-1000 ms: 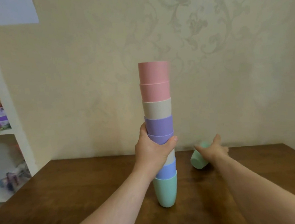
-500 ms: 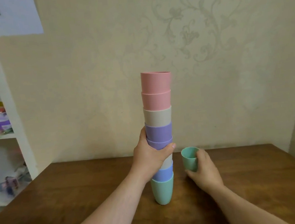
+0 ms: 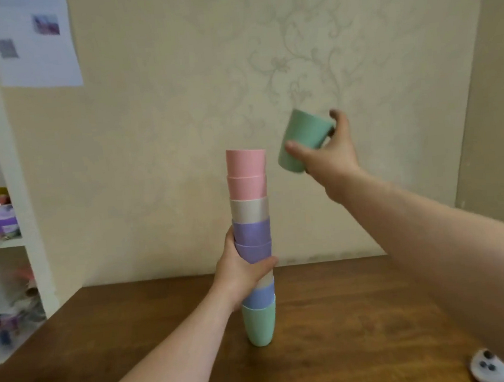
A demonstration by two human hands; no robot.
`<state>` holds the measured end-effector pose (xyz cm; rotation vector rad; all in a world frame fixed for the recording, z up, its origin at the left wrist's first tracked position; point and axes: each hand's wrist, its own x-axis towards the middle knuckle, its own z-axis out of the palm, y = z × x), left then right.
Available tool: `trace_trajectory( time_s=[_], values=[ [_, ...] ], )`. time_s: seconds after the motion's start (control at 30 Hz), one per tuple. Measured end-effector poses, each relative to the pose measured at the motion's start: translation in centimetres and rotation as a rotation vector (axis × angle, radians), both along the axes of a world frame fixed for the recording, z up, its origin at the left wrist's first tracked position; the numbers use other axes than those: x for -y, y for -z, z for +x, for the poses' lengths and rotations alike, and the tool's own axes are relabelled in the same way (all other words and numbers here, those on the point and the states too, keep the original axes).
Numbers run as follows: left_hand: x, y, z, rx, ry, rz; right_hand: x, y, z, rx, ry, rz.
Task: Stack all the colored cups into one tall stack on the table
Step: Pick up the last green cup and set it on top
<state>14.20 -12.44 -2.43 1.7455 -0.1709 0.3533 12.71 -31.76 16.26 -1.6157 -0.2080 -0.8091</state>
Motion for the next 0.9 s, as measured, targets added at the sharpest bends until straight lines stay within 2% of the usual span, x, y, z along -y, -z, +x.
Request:
trace_trajectory(
  time_s=[0.1, 0.23, 0.33, 0.43, 0.8, 0.9],
  values=[
    [0.0, 0.0, -0.2, 0.001, 0.020, 0.031, -2.1, -4.9, -1.9, 0.057, -0.067, -0.084],
    [0.0, -0.2, -0.6, -0.001, 0.037, 0.053, -4.6, -6.5, -2.0, 0.038, -0.116, -0.208],
    [-0.1, -0.3, -0.6, 0.005, 0.037, 0.058, -6.0, -5.1, -1.1, -0.036, -0.158, -0.295],
    [-0.2, -0.2, -0.3, 0.006, 0.031, 0.065, -6.9, -3.5, -0.3, -0.084, -0.191, -0.287],
    [0.0, -0.3, -0.1, 0.009, 0.033, 0.058, -7.1, -0.4, 0.9, -0.057, -0.261, -0.208],
    [0.2, 0.5, -0.5, 0.001, 0.019, 0.063, -6.7, 2.7, 1.2, -0.077, -0.305, -0.195]
  ],
)
